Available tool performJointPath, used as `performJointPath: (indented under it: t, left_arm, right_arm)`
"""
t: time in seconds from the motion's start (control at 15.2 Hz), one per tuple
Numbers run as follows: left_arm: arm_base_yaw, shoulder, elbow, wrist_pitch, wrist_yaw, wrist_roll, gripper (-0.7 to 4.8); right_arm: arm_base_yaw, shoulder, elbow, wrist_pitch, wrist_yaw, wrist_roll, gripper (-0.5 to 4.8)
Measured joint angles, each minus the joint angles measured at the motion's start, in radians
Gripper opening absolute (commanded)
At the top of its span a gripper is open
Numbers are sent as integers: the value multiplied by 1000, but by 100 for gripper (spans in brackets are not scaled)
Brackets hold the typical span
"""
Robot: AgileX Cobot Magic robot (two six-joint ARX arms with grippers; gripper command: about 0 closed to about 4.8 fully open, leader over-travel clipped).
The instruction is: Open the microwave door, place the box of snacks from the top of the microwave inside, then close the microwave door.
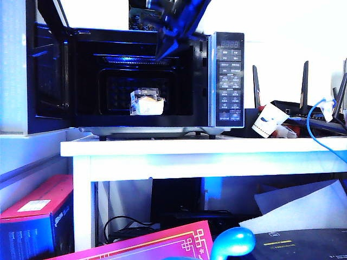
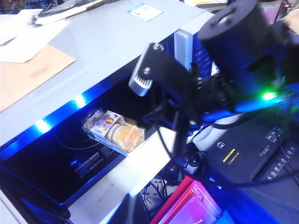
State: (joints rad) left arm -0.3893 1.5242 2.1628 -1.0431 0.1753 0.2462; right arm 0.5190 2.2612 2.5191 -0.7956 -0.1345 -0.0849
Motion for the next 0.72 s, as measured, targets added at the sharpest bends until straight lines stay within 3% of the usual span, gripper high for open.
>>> performJointPath:
  t: [0.2,0.72]
  left_arm:
    - [0,0,0,1,0,0,-6]
    - [0,0,0,22,0,0,-6]
  right_arm:
    - [-2,8,-3,-124,-20,-1,-5]
    - [1,143,-7,-103,-92,-2,-5]
